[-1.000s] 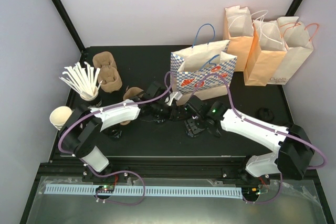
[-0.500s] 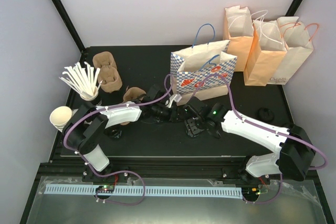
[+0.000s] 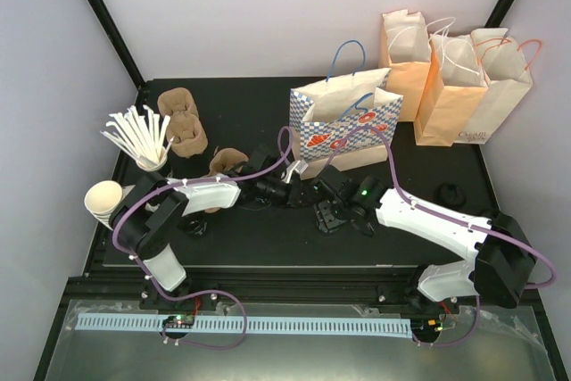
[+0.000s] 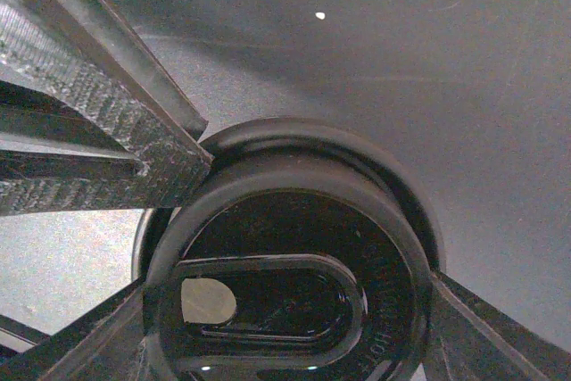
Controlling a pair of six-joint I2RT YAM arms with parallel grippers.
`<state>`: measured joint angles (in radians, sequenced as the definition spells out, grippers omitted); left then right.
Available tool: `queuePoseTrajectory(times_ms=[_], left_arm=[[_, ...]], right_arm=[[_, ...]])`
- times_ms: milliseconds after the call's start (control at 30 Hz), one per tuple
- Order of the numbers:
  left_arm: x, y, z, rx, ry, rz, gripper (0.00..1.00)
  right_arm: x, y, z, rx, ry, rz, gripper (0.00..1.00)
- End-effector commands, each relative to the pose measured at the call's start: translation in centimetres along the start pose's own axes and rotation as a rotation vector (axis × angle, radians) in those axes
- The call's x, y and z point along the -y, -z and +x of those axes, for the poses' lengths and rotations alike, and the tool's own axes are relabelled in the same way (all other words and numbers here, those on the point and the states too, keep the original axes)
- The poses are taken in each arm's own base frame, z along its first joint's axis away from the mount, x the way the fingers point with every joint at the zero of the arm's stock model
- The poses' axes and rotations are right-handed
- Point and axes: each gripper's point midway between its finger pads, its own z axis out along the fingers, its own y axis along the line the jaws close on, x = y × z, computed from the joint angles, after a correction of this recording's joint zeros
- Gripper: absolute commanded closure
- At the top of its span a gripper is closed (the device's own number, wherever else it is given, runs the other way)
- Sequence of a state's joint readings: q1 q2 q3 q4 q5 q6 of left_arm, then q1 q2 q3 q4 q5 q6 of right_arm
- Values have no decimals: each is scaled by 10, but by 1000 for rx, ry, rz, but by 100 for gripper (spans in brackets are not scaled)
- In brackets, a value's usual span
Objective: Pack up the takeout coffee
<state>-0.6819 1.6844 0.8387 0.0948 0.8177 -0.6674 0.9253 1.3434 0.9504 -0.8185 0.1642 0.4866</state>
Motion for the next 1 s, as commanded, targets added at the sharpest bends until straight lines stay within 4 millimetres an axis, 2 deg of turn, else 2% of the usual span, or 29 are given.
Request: queuePoseTrajectory(times_ms=[0, 533, 733, 967], left_arm=[[-31, -14, 22, -51, 86, -64, 80], [-71, -27, 57, -139, 250, -102, 86], [-83, -30, 73, -184, 336, -99, 87], [-95, -29, 86, -220, 371, -144, 87]], right_arm=[[-6, -24, 49, -190, 12, -26, 30], [-18, -30, 53, -244, 44, -76, 30], [-31, -33, 59, -282, 65, -153, 31], [-36, -39, 67, -333, 76, -175, 31]])
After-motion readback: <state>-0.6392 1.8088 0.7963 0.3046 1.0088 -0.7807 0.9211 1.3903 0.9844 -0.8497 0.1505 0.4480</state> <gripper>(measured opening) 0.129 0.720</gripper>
